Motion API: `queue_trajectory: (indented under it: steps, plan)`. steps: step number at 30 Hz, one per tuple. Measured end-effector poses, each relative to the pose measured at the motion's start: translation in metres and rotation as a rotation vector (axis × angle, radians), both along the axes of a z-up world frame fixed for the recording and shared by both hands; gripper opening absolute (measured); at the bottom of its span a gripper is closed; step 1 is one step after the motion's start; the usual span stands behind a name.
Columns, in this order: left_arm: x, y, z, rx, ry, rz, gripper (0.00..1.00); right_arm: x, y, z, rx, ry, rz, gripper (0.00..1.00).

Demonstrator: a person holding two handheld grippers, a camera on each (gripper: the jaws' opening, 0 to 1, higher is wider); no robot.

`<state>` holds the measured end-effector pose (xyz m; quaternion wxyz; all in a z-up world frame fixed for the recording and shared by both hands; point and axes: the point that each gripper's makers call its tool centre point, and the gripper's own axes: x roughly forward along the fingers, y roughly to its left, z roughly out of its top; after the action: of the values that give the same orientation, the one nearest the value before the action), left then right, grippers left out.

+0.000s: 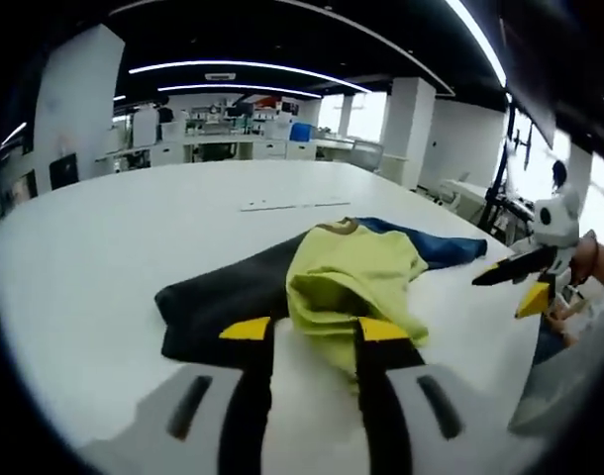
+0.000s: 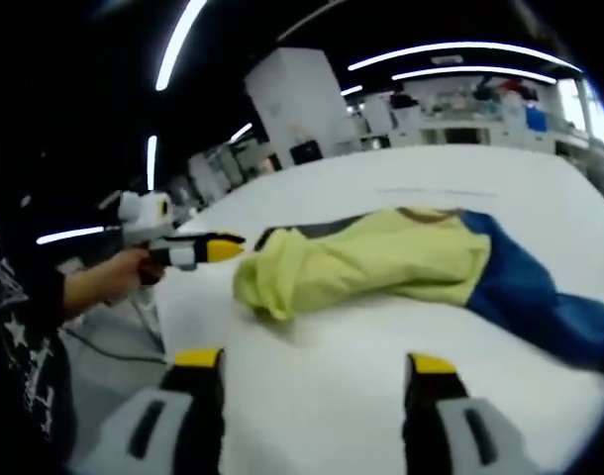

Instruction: Fold the garment on the visible template until the final outline fits inside the template.

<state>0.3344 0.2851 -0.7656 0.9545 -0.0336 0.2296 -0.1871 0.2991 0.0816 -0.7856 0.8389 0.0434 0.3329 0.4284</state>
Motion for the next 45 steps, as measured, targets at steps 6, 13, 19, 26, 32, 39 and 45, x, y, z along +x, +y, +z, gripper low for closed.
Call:
queue_trajectory:
  steps: [6, 13, 19, 26, 32, 39, 45]
  plan:
    - [-0.022, -0.012, -0.011, -0.024, 0.054, 0.0, 0.36, 0.005, 0.016, -0.002, 0.013, 0.005, 0.001, 0.63]
    - [-0.039, -0.025, -0.027, -0.005, 0.093, 0.0, 0.41, 0.01, 0.032, -0.004, 0.033, 0.008, -0.002, 0.52]
    - [-0.046, -0.035, -0.041, 0.007, 0.133, -0.005, 0.42, 0.012, 0.042, -0.009, 0.033, 0.011, -0.011, 0.43]
    - [-0.044, -0.04, -0.062, 0.058, 0.175, -0.019, 0.36, 0.014, 0.054, -0.012, 0.038, 0.017, -0.018, 0.34]
    - [-0.038, -0.045, -0.068, 0.063, 0.173, -0.012, 0.31, 0.016, 0.059, -0.019, 0.034, 0.033, -0.028, 0.27]
    - [-0.037, -0.045, -0.073, 0.052, 0.18, -0.005, 0.17, 0.019, 0.071, -0.024, 0.059, 0.053, -0.034, 0.21]
    - [-0.036, -0.047, -0.074, 0.051, 0.178, 0.004, 0.13, 0.024, 0.08, -0.032, 0.06, 0.067, -0.042, 0.17]
